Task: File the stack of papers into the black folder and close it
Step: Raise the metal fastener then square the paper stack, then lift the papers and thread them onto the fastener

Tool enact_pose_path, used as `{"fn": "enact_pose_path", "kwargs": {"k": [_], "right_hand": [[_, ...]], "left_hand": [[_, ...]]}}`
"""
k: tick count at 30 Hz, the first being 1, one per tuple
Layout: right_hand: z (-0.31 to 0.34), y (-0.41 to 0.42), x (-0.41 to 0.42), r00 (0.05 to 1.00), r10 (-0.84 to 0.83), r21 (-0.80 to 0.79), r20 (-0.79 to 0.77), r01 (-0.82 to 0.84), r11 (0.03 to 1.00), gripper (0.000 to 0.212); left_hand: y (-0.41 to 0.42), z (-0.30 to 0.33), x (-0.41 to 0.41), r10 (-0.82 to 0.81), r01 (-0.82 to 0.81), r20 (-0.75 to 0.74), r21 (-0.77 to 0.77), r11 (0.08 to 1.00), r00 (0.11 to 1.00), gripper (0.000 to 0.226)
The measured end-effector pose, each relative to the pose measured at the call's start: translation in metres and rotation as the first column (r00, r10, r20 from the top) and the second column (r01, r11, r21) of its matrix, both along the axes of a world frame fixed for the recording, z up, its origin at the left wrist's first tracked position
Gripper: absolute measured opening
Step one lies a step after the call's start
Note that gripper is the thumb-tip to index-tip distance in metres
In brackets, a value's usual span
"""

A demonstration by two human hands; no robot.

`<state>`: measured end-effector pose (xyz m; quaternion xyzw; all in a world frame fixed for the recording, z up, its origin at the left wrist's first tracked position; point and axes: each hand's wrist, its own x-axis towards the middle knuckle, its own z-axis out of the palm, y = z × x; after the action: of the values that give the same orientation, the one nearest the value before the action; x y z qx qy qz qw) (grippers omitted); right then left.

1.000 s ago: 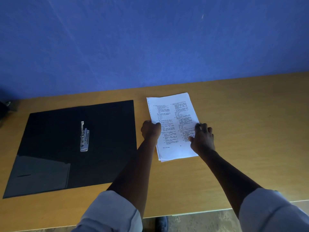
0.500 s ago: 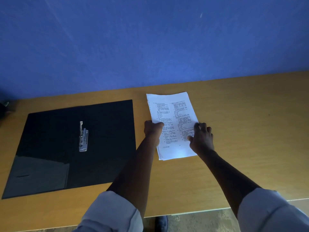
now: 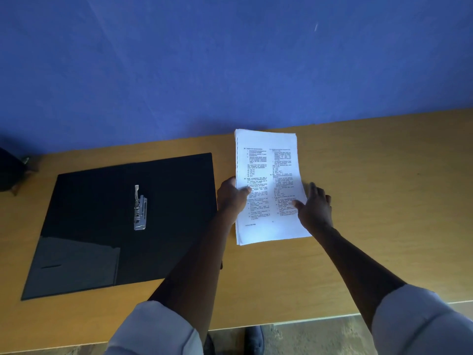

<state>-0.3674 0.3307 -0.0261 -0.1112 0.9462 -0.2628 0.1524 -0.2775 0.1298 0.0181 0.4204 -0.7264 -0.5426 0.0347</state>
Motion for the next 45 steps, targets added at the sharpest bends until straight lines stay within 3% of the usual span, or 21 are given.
{"fn": "enact_pose_path", "kwargs": {"k": [4,10,13,16,26,45], "right_hand": [[0.019,-0.011,-0.005,0.994,-0.032,-0.285,0.109,0.062,0.956,0.076],[0.053,-0.032,-0.005,0.987,-0.045,-0.536,0.156,0.123,0.835,0.019],[0.065,-0.043,0.009,0.997,0.018,-0.551,0.082,0.03,0.834,0.009],[0.073,-0.058,0.03,0.997,0.058,-0.577,0.044,-0.022,0.817,0.023],[0.082,-0.085,0.065,0.998,0.066,-0.673,0.007,-0.044,0.738,0.03],[0.08,-0.095,0.082,0.996,0.09,-0.597,0.006,-0.069,0.8,0.028]], "left_hand": [[-0.016,0.016,0.017,-0.096,0.097,-0.106,0.004,0.995,0.99,0.031],[-0.047,0.037,0.055,-0.071,0.079,-0.26,0.022,0.997,0.963,0.025],[-0.06,0.042,0.074,-0.062,0.054,-0.302,-0.036,0.998,0.951,0.026],[-0.071,0.046,0.089,-0.048,0.019,-0.34,-0.087,0.996,0.939,0.027],[-0.087,0.048,0.116,-0.011,-0.046,-0.403,-0.131,0.99,0.915,0.035],[-0.094,0.043,0.136,-0.027,-0.048,-0.358,-0.199,0.979,0.933,0.035]]}}
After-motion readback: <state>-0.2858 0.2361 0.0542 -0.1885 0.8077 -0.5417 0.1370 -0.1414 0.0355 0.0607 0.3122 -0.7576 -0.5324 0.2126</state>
